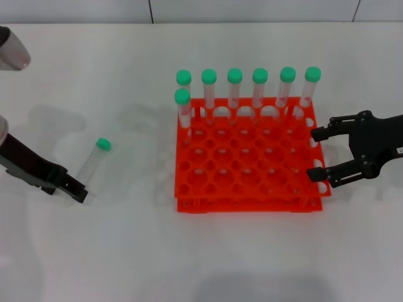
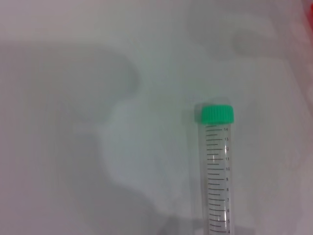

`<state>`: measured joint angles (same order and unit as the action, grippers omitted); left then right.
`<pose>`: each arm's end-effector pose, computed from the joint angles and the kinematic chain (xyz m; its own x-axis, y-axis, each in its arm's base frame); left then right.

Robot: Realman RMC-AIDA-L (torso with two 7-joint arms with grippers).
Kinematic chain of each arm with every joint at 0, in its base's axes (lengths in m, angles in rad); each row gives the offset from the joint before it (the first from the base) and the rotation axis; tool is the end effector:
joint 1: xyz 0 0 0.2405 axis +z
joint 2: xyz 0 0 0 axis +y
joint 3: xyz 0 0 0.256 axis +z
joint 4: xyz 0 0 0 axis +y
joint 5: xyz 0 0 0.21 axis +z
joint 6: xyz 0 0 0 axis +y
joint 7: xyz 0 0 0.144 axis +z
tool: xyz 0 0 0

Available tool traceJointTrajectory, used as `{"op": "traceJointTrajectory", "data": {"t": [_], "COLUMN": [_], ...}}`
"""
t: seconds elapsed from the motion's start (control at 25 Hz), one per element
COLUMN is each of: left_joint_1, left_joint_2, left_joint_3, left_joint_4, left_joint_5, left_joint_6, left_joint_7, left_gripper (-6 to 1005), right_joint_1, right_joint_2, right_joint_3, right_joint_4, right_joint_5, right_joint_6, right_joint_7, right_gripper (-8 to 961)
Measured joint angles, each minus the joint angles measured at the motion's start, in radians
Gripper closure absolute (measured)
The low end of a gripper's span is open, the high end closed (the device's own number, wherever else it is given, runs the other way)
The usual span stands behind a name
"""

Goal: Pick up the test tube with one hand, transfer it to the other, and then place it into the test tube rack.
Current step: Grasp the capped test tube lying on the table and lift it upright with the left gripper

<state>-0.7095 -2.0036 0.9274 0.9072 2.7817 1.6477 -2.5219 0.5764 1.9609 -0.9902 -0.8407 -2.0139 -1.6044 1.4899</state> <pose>-0.2766 0.3554 0.0409 0.3408 0.9237 -0.1750 0.8216 -0.3832 -0.4221 0.2354 0.3495 0.0298 0.9550 -0.1969 -0.2219 -0.2252 -0.9681 -0.1102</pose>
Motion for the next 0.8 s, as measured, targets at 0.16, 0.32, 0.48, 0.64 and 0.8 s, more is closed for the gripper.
{"op": "traceJointTrajectory", "data": {"t": [0.16,0.32,0.48,0.64,0.8], "left_joint_1": [-0.006,-0.014,-0.017,-0.019,-0.019], "left_joint_2": [-0.001,-0.004,-0.004,-0.005,-0.006], "left_joint_3": [0.003,0.003,0.003,0.004,0.021], "left_joint_4": [-0.026,-0.030,-0.031,-0.031,-0.033], "left_joint_5": [0.001,0.001,0.001,0.002,0.007], "left_joint_6": [-0.010,-0.014,-0.015,-0.015,-0.016], "left_joint_7": [-0.001,-0.002,-0.008,-0.015,-0.029], "left_gripper": [272,273,273,274,302], "right_joint_1": [0.002,0.002,0.002,0.000,0.000], "right_joint_2": [0.002,0.003,0.003,0.003,0.002], "right_joint_3": [-0.003,-0.002,-0.001,0.001,0.001], "right_joint_4": [0.000,0.001,0.002,0.002,0.002], "right_joint_5": [0.000,-0.003,-0.003,-0.004,-0.004], "right_joint_6": [0.000,0.000,0.000,0.000,0.000], "right_joint_7": [0.000,0.001,0.001,0.001,0.001], "right_gripper": [98,98,98,98,98]}}
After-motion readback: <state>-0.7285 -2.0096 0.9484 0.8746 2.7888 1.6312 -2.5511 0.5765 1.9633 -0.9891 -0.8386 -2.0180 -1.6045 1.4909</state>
